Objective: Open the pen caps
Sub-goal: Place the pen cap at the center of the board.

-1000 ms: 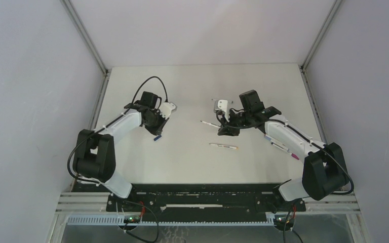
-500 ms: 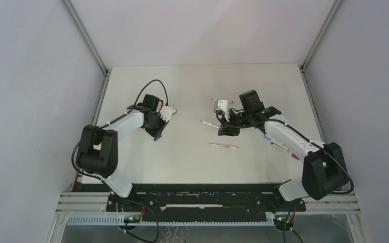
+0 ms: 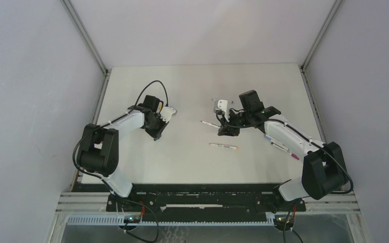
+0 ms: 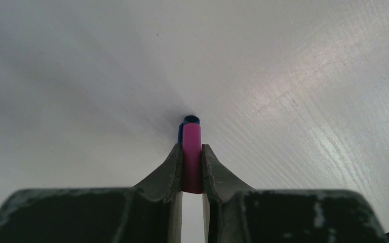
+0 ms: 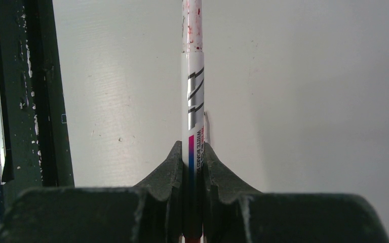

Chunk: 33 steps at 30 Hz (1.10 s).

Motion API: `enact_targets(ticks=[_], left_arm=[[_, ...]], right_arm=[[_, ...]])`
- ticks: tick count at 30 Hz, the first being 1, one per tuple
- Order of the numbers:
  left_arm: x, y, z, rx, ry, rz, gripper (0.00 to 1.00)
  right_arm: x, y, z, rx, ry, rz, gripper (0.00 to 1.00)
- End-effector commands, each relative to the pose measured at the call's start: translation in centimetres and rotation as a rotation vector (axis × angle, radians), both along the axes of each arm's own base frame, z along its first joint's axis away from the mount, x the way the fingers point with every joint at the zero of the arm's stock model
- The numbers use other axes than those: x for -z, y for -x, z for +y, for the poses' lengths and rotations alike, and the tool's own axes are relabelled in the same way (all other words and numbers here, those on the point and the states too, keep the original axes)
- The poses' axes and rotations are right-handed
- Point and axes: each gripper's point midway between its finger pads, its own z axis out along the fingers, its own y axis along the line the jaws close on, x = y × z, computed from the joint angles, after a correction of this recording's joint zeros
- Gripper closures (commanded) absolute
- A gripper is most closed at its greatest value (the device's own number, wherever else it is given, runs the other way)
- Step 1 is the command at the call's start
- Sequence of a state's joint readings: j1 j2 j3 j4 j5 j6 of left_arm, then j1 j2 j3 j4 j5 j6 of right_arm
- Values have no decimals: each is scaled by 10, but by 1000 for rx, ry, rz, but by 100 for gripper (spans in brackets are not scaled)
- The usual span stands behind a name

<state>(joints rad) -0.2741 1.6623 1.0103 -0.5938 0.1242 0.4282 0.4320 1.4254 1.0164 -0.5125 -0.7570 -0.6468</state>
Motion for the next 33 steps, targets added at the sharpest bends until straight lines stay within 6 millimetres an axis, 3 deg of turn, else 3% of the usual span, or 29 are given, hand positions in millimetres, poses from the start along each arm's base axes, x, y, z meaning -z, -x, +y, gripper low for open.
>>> enact_targets(ticks=[1, 14, 26, 33], left_arm=[[3, -1, 5, -25, -15, -6, 82], [3, -2, 8, -28, -32, -8, 68], [3, -2, 7, -30, -27, -4, 67], [-27, -8, -1, -24, 20, -51, 52]], right_arm=[[-15, -10, 5, 3, -38, -36, 100], [-15, -9, 5, 1, -39, -33, 100], [-14, -8, 5, -1, -33, -19, 100], [-4, -12, 0, 5, 12, -34, 100]])
